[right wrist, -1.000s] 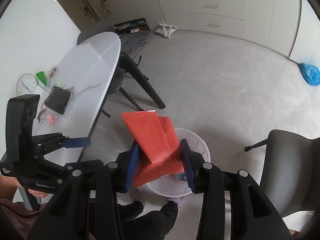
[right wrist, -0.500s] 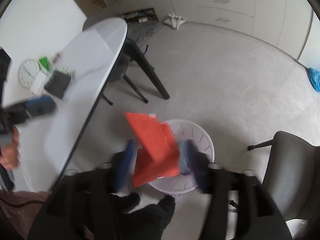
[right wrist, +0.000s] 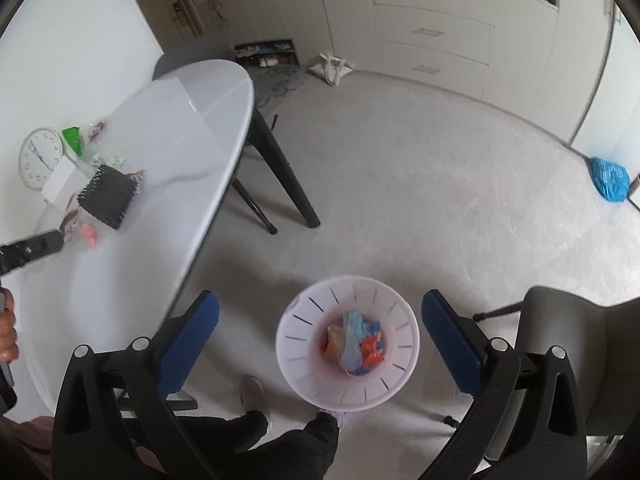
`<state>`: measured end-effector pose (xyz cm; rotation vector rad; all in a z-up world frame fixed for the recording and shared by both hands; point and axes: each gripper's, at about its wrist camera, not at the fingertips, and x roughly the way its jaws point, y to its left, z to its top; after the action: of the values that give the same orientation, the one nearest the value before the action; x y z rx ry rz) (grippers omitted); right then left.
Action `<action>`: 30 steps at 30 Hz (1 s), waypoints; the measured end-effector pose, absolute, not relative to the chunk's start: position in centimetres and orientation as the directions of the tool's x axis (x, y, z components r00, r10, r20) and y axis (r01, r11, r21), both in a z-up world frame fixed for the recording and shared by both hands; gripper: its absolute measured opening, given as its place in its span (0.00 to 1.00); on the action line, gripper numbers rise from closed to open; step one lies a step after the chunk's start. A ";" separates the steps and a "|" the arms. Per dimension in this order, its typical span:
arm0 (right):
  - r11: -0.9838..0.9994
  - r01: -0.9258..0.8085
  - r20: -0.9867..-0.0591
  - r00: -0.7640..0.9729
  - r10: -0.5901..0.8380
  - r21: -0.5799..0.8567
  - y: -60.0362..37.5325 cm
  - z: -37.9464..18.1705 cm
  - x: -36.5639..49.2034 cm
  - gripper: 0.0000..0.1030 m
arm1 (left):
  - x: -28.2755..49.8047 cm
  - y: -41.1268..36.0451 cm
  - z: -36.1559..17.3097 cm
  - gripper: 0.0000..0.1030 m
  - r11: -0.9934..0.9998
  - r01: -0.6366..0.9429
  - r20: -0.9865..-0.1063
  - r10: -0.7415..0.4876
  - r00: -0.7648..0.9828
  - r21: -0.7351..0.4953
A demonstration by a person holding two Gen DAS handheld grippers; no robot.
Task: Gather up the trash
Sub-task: 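Grasp the pink tissue with the left tool while the right tool grasps the black foam net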
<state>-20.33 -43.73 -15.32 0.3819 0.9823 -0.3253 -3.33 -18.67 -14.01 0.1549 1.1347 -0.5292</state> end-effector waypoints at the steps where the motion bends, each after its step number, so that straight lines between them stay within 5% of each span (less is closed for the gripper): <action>1: 0.891 0.424 -0.849 0.521 -0.091 0.164 -43.4 -15.1 -20.0 0.97 | -3.0 -17.8 -14.1 0.92 0.876 0.460 -0.893 -0.314 0.322 -0.142; 18: 0.969 0.157 -0.840 0.537 0.077 0.189 -33.2 -13.9 -8.2 0.97 | 6.7 -3.0 -20.3 0.92 0.991 0.124 -0.906 -0.102 0.410 -0.055; 27: 0.981 0.035 -0.849 0.508 0.147 0.191 -28.1 -14.4 -2.8 0.97 | 12.4 -2.0 -24.6 0.79 0.996 0.063 -0.929 -0.081 0.362 -0.062; 30: 0.980 0.016 -0.848 0.503 0.166 0.201 -27.1 -14.5 -1.5 0.97 | 13.6 -2.6 -26.0 0.67 0.996 0.062 -0.937 -0.079 0.340 -0.062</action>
<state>-1.54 -27.06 -14.49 0.1918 1.0410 0.0909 13.65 -2.60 -26.05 -0.0160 1.2200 -0.0921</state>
